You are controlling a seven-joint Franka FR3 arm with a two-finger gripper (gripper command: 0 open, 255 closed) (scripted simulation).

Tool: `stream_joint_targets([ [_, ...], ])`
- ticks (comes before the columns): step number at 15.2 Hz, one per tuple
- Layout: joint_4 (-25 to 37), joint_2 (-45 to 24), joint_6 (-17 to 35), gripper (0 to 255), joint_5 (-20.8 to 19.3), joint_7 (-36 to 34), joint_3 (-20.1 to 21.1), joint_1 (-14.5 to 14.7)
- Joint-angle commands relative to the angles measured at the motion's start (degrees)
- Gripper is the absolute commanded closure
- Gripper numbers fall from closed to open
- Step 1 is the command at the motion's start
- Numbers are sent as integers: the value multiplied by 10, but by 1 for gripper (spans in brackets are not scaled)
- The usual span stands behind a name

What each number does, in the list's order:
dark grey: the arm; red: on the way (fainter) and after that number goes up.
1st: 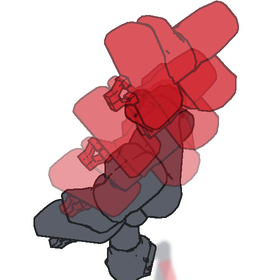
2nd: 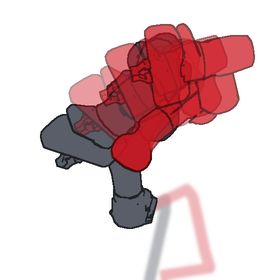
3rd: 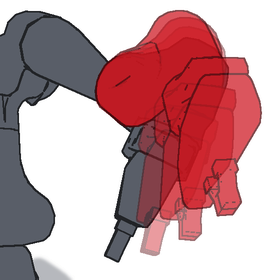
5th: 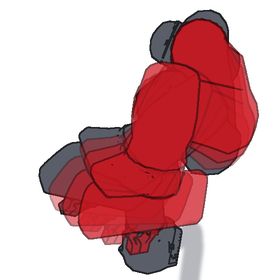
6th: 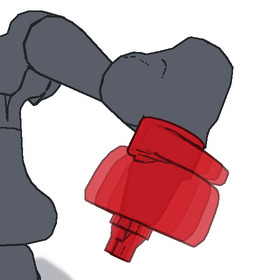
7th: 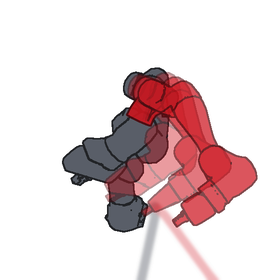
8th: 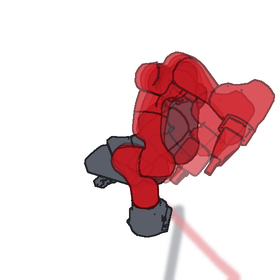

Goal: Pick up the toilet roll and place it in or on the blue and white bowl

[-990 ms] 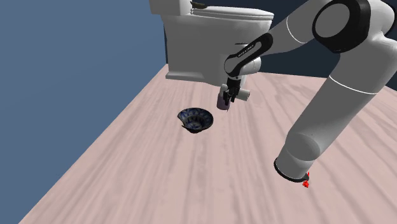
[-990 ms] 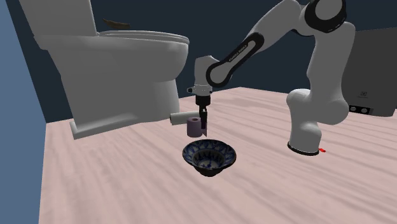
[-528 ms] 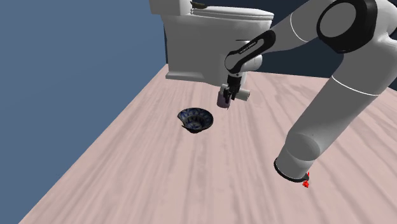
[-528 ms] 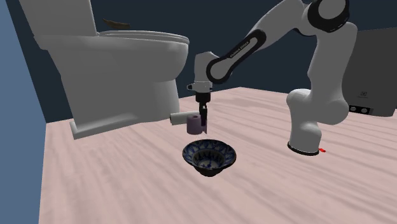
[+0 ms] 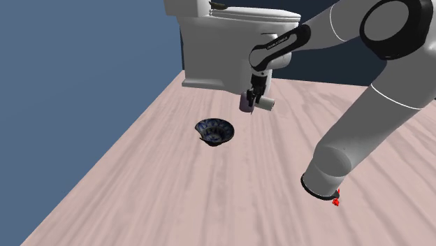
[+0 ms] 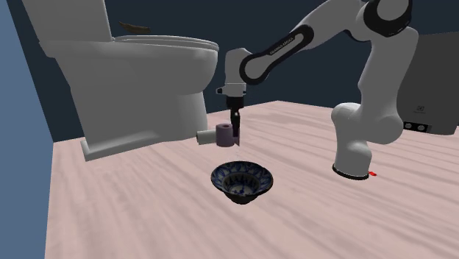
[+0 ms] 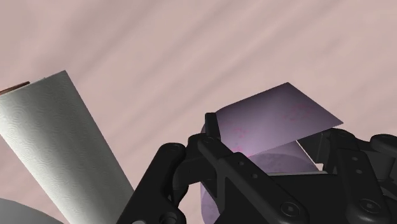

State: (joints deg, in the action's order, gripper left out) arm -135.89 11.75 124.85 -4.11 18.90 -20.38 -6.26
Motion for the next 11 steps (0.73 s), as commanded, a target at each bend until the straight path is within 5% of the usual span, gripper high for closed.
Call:
stream_joint_targets([
  [1, 10, 5, -16, 255, -1, -1, 1, 0],
  [11, 62, 35, -96, 255, -7, -8, 9, 0],
])
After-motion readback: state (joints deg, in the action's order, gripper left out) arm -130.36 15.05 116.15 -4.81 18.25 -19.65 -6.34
